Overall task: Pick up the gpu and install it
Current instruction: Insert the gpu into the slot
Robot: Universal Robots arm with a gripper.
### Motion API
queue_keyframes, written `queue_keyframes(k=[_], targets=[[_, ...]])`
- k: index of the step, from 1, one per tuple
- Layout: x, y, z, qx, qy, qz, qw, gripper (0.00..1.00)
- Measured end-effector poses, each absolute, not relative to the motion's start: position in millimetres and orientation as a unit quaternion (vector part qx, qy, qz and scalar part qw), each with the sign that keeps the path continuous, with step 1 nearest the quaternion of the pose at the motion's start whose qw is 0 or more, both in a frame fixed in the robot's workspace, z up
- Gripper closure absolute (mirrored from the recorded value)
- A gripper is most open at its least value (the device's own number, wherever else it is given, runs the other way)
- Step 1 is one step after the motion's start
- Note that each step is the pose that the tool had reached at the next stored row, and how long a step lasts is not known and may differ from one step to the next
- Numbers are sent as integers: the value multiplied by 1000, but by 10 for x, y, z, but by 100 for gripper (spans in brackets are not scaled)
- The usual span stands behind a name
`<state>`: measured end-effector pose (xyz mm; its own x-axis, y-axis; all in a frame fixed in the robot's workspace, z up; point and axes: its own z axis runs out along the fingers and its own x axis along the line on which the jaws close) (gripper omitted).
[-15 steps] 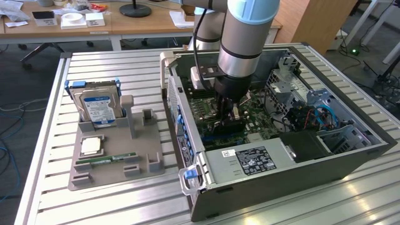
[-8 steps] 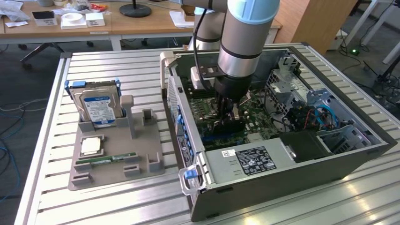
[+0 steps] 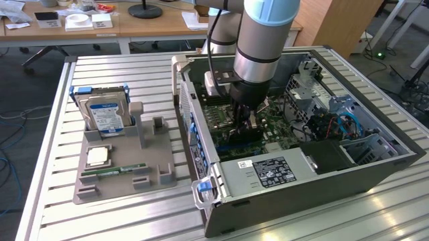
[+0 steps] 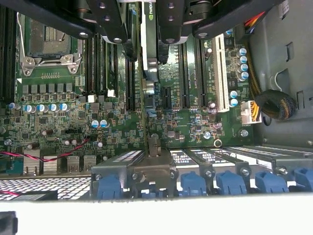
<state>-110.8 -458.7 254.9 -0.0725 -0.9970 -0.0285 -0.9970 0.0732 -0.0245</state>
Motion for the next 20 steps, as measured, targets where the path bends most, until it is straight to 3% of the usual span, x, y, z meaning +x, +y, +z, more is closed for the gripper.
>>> queue_keyframes(k=[20], targets=[[-1113, -4588, 2534, -681, 732, 1, 19, 71]])
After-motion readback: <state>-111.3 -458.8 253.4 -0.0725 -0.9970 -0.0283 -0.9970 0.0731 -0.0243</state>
